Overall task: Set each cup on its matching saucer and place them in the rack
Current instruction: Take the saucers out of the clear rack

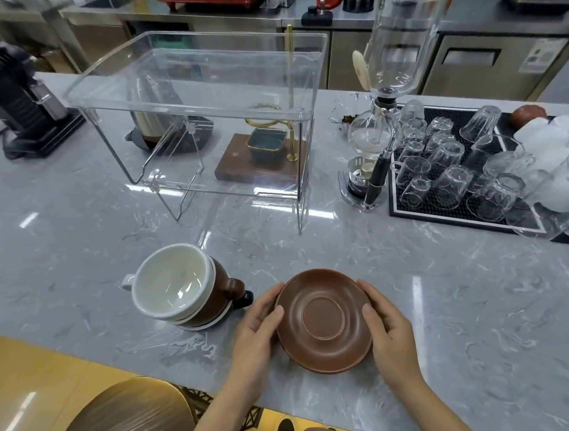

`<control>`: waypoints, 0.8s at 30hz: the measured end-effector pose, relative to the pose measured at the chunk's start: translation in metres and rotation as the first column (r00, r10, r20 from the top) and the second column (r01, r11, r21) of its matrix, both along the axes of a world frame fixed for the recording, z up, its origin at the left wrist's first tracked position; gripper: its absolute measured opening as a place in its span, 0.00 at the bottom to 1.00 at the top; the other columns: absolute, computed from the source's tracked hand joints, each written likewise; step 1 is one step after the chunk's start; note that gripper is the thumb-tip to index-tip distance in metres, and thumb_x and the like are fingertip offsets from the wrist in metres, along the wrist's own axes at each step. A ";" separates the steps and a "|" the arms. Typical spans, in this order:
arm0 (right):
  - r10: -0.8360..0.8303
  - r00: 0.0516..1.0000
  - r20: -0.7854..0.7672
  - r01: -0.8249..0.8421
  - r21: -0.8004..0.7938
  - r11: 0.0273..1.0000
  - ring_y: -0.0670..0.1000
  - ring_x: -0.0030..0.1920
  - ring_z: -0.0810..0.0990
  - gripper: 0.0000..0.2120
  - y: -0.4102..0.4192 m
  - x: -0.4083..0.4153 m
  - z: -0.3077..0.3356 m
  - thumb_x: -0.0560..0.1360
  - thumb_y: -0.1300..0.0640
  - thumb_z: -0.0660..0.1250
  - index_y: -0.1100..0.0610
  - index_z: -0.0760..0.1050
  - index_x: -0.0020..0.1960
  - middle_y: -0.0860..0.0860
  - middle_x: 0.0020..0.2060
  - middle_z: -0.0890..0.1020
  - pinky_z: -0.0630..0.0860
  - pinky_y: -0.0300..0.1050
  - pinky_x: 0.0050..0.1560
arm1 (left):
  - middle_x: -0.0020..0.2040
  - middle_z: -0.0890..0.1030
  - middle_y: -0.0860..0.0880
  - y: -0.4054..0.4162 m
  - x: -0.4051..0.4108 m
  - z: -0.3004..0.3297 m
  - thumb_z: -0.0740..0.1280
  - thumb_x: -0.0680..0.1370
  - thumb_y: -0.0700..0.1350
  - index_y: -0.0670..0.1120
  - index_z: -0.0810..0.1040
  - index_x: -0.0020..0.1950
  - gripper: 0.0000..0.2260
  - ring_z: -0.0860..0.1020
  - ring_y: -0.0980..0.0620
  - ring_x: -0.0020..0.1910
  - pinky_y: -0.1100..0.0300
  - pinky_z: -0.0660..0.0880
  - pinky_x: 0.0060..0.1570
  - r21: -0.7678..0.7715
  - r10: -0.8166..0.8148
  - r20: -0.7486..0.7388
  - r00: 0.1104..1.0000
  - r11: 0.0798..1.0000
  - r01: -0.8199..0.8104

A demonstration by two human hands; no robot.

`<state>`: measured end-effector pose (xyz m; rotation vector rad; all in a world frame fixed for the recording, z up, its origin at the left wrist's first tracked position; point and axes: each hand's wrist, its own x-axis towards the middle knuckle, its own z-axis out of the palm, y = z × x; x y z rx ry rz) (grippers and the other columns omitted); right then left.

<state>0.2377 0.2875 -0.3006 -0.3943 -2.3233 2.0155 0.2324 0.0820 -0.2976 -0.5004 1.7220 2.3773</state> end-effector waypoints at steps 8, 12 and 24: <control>0.097 0.995 0.000 -0.097 0.051 0.994 0.38 0.71 0.68 0.25 0.008 0.028 -0.004 0.78 0.49 0.65 0.47 0.66 0.73 0.40 0.71 0.72 0.67 0.48 0.73 | 0.67 0.79 0.60 -0.004 0.031 -0.004 0.77 0.72 0.45 0.51 0.70 0.73 0.31 0.76 0.58 0.68 0.66 0.75 0.61 -0.293 -0.152 -0.129 0.980 0.950 0.109; 0.232 0.972 0.047 -0.236 0.124 0.964 0.40 0.75 0.62 0.38 0.015 0.039 -0.007 0.72 0.42 0.69 0.43 0.58 0.78 0.37 0.75 0.65 0.63 0.55 0.75 | 0.73 0.73 0.59 -0.008 0.038 -0.003 0.81 0.68 0.45 0.53 0.64 0.77 0.42 0.71 0.58 0.72 0.62 0.72 0.67 -0.418 -0.272 -0.142 0.952 0.888 0.191; 0.340 0.938 0.067 -0.346 0.258 0.902 0.38 0.77 0.54 0.57 0.010 0.035 0.006 0.61 0.43 0.81 0.39 0.48 0.79 0.34 0.77 0.57 0.60 0.54 0.76 | 0.72 0.70 0.65 -0.006 0.033 0.008 0.83 0.65 0.48 0.58 0.63 0.77 0.45 0.70 0.61 0.73 0.64 0.71 0.67 -0.535 -0.348 -0.210 0.914 0.823 0.191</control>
